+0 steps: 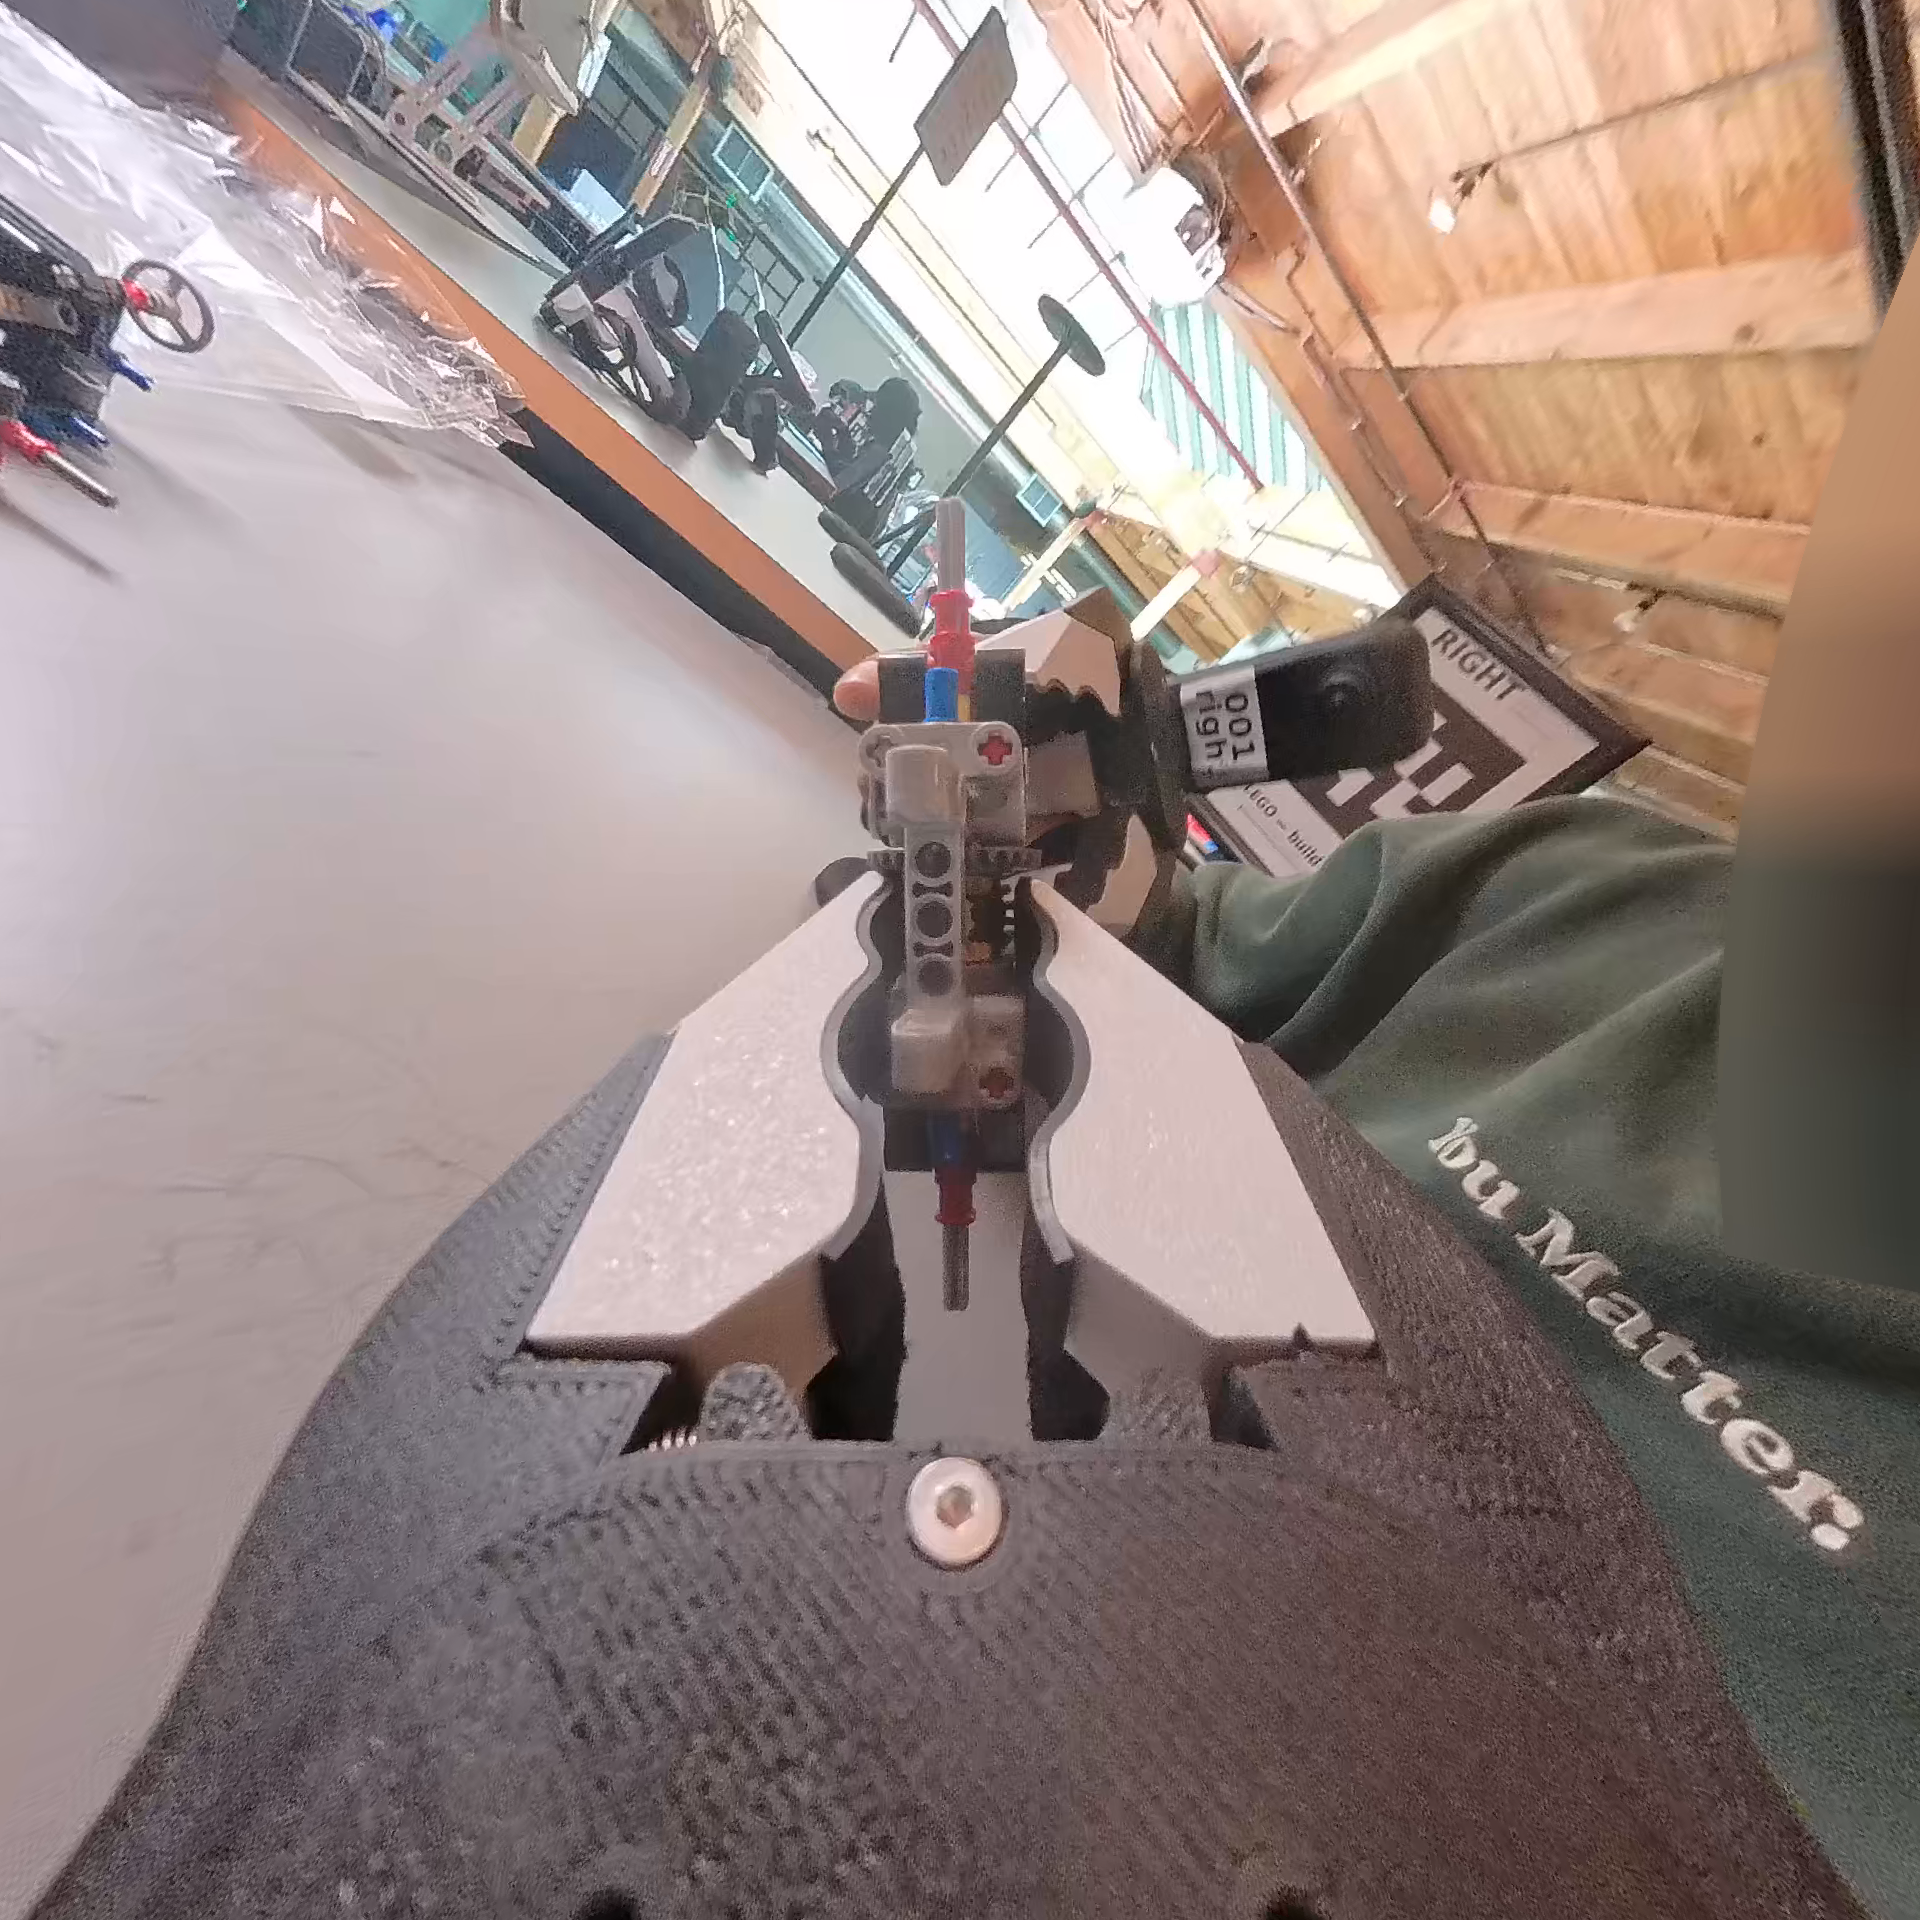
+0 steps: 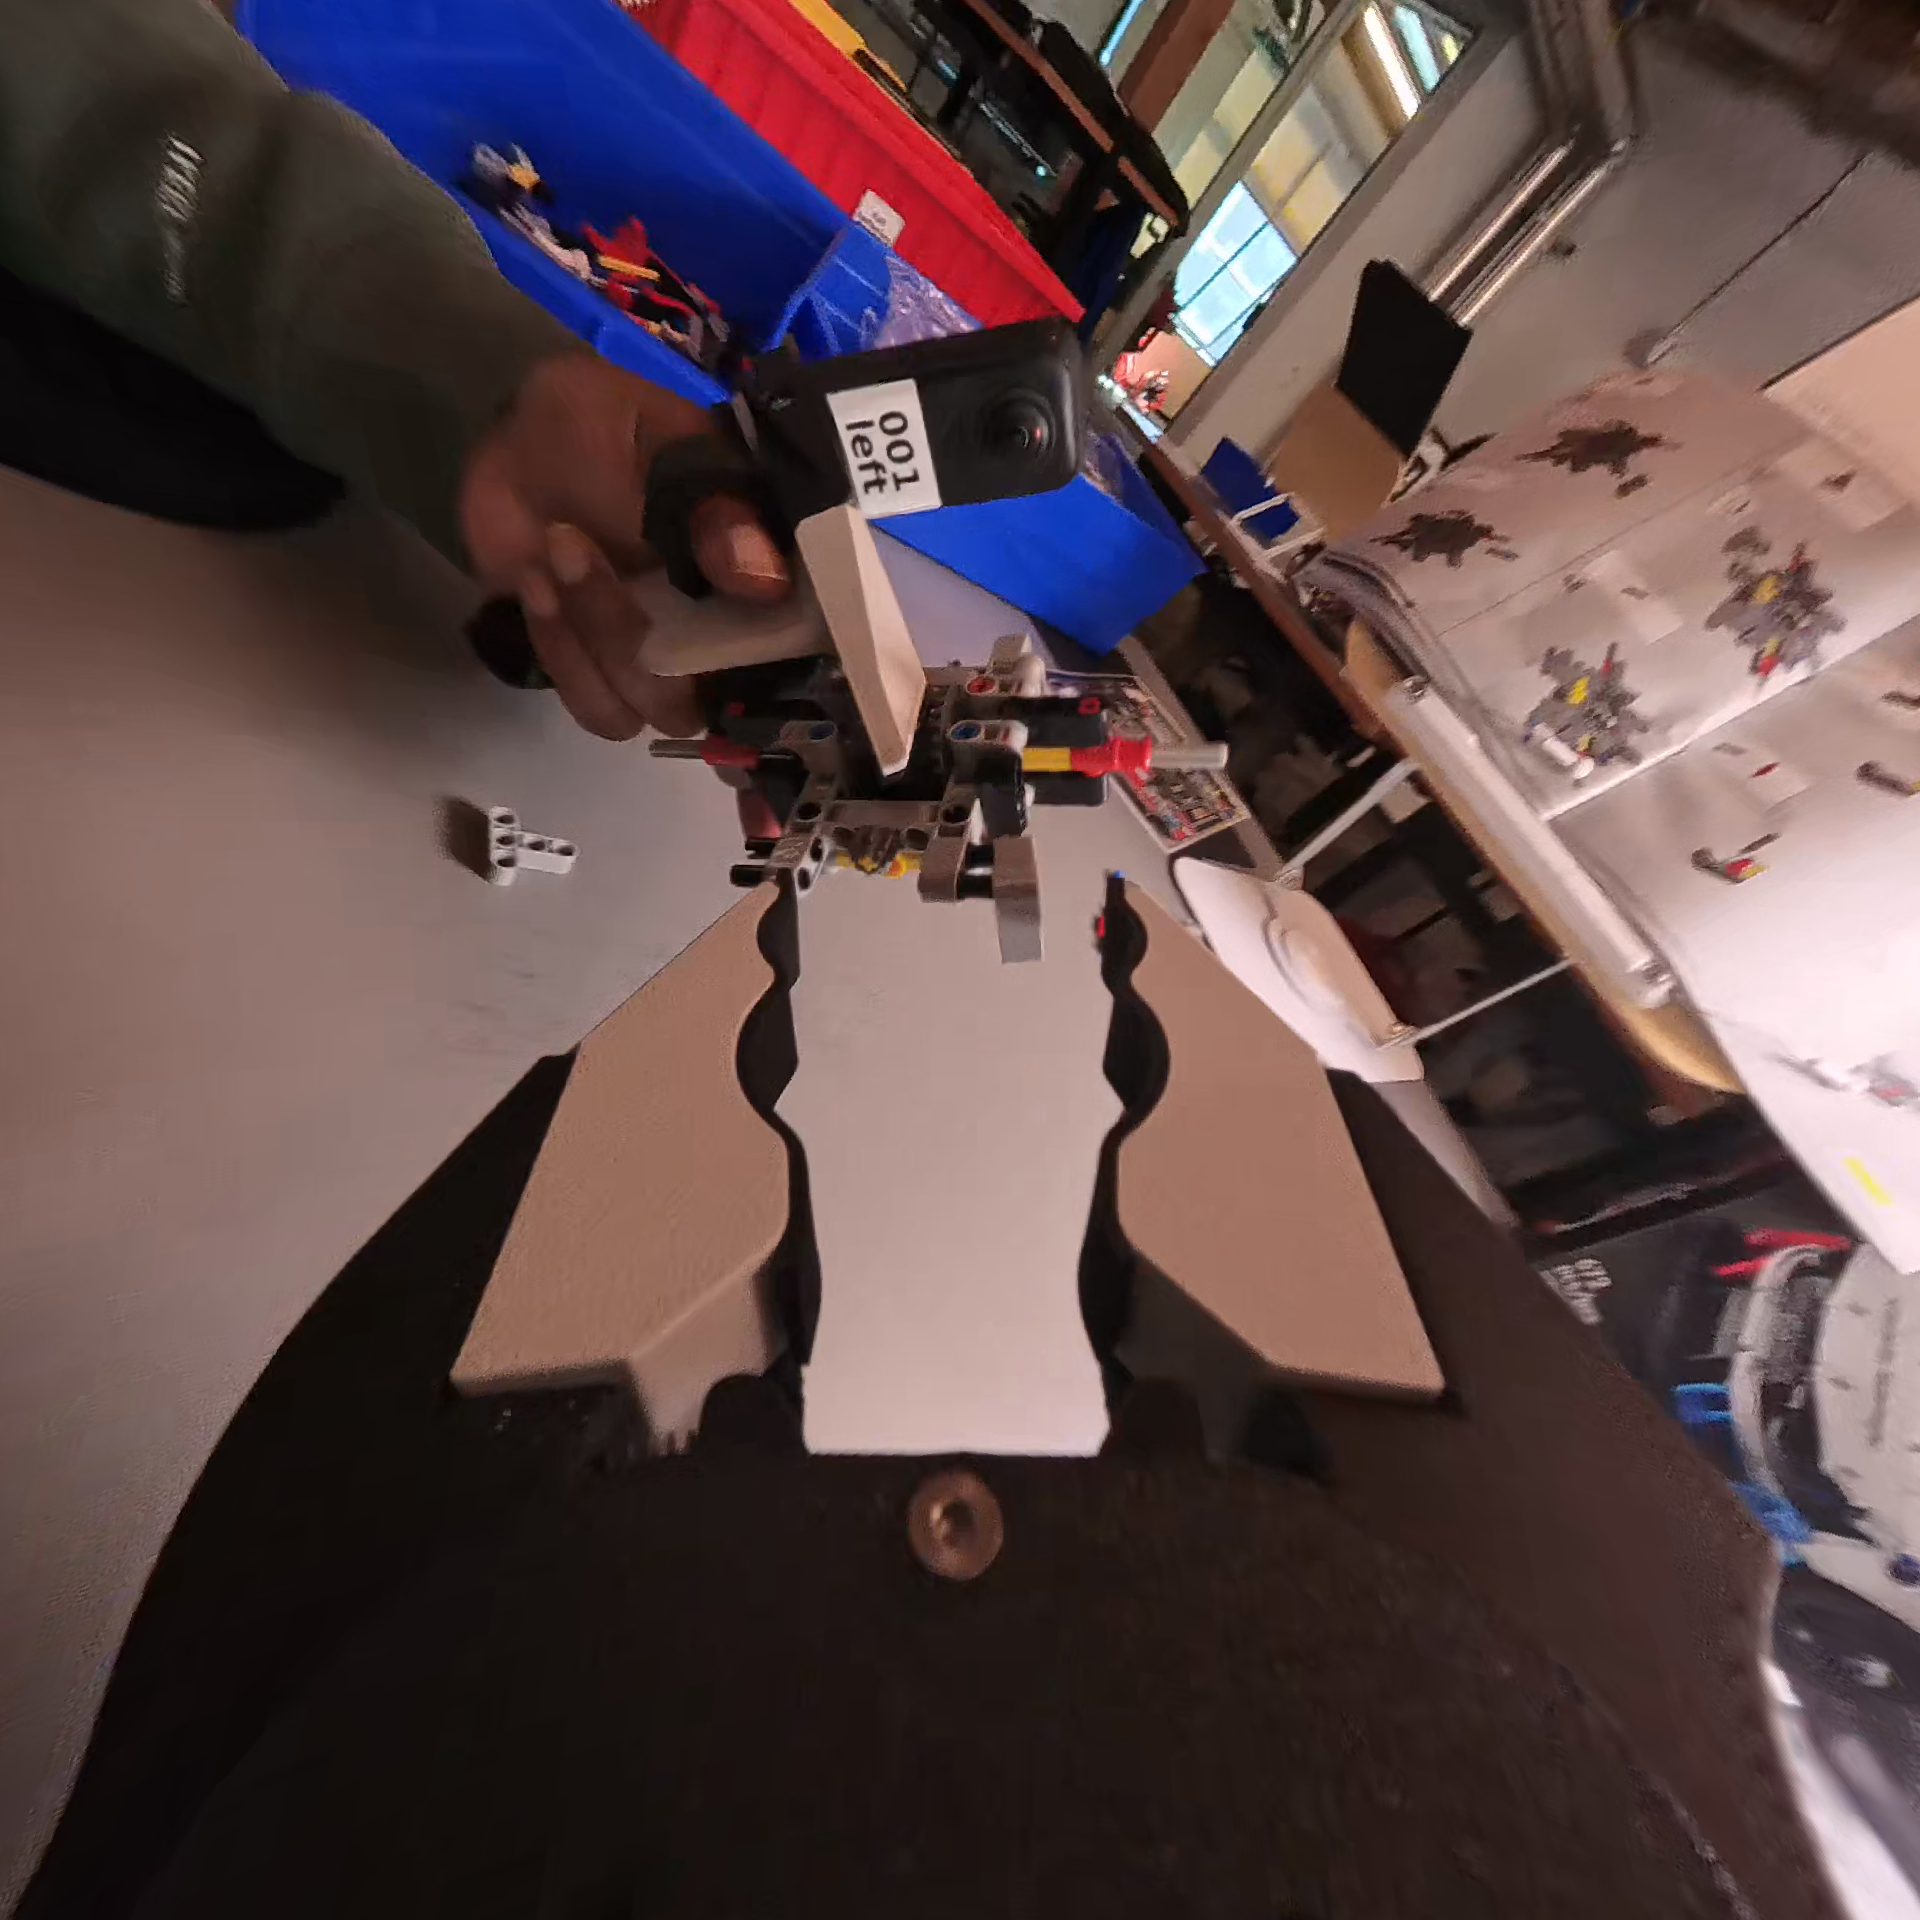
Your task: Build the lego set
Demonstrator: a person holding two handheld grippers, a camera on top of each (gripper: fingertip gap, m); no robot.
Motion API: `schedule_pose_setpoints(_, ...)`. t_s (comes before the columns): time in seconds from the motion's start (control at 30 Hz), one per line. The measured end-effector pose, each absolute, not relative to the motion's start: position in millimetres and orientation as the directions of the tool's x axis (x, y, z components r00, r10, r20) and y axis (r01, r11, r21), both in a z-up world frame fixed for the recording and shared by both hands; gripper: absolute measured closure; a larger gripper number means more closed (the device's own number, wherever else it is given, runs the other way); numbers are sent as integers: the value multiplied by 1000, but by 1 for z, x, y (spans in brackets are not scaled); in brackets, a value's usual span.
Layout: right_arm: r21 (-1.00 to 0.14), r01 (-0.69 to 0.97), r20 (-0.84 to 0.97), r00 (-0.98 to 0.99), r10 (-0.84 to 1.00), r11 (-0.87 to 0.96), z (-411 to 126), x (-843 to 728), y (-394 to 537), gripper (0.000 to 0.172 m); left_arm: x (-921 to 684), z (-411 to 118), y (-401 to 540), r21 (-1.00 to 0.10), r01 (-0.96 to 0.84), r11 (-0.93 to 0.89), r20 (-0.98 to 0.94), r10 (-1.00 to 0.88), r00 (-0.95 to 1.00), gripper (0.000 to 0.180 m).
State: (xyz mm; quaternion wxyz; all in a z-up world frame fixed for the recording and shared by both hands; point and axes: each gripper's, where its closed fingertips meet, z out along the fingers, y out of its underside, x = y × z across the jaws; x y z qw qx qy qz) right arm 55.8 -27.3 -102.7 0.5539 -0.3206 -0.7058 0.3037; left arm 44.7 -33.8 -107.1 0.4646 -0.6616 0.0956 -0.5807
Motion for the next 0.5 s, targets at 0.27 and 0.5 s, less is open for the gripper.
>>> schedule_pose_setpoints(0.27, -796, 71, 582, -180, 793, 601, -92, 49, -26, 149, 46, -100, -35, -653, 485, -581, 738, -630, 240, 162)
schedule_pose_setpoints(0.5, -815, 52, 565, -149, 812, 577, -85, 51, -25, 151, 47, -93, -35, -574, 555, -602, 784, -599, 160, 162)
